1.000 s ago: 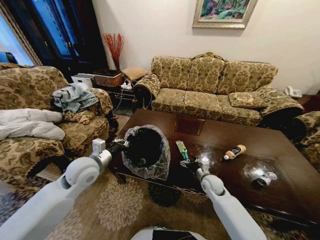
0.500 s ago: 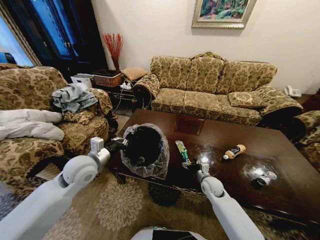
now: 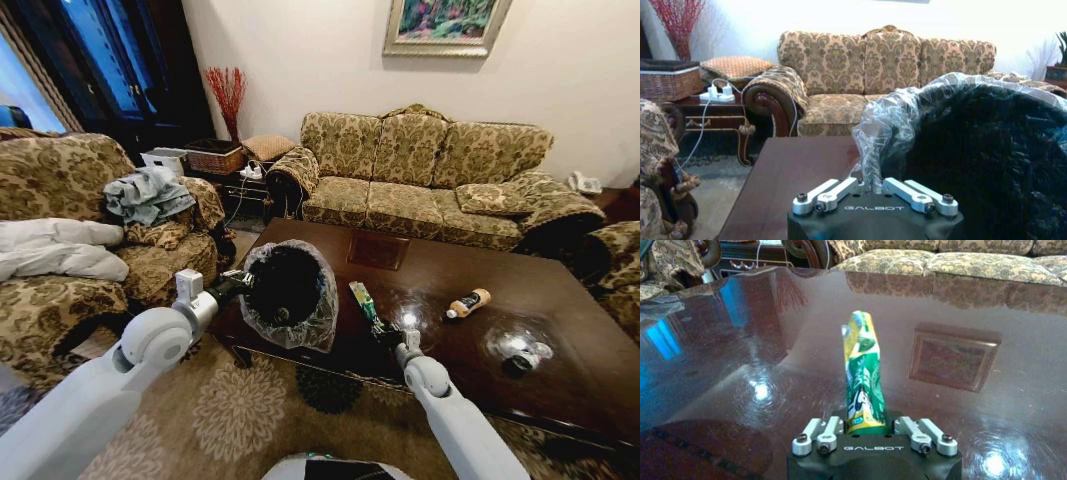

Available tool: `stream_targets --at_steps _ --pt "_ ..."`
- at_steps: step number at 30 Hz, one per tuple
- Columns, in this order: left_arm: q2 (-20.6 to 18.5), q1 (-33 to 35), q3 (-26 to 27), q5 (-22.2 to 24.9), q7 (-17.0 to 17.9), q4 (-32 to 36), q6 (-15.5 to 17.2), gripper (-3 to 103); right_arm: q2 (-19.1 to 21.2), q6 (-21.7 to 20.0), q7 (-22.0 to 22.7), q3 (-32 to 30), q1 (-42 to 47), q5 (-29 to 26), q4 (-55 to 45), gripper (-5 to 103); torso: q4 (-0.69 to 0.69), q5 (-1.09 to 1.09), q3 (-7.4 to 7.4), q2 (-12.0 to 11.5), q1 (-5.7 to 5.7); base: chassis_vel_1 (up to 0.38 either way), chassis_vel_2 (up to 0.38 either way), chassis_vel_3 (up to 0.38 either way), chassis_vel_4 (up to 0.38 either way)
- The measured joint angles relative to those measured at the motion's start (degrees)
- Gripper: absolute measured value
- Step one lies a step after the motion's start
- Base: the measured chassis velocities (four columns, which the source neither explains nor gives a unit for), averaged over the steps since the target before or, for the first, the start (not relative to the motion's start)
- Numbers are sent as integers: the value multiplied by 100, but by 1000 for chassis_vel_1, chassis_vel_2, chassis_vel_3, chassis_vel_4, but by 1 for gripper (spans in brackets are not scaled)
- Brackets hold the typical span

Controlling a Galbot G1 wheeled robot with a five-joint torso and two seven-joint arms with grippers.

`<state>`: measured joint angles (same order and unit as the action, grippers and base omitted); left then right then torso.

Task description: Move to the front of the table and place the trash on the table into the trash bin.

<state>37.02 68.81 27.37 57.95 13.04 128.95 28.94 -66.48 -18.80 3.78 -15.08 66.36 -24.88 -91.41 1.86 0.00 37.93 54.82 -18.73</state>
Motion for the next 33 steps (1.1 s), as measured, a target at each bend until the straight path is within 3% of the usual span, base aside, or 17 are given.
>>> stream_targets --at_steps 10,15,24,27,29,33 --pt "13 -6 -10 -7 -6 26 -3 2 129 152 296 -10 125 -104 -368 8 0 1 0 0 0 0 0 0 0" --pt "24 9 -25 -12 -8 30 -3 2 347 182 485 -21 166 -265 -858 2 0 0 1 0 0 0 0 0 0" --pt "-163 -215 -200 -16 -206 -220 55 2 1429 220 832 -396 67 -1151 -3010 0 1 1 1 0 0 0 0 0 0" --pt "-155 -547 -402 -8 -372 -505 164 2 2069 250 661 -717 -24 -1733 -3780 0 0 -1 1 0 0 0 0 0 0" --pt "-154 -661 -464 -3 -399 -608 181 2 2289 276 563 -779 -82 -1939 -4019 0 -1 0 0 0 -1 0 0 0 0" --pt "-309 -1256 -693 122 -625 -1063 265 2 2928 255 276 -636 -569 -2881 -4642 0 0 -1 1 0 -1 0 0 0 0"
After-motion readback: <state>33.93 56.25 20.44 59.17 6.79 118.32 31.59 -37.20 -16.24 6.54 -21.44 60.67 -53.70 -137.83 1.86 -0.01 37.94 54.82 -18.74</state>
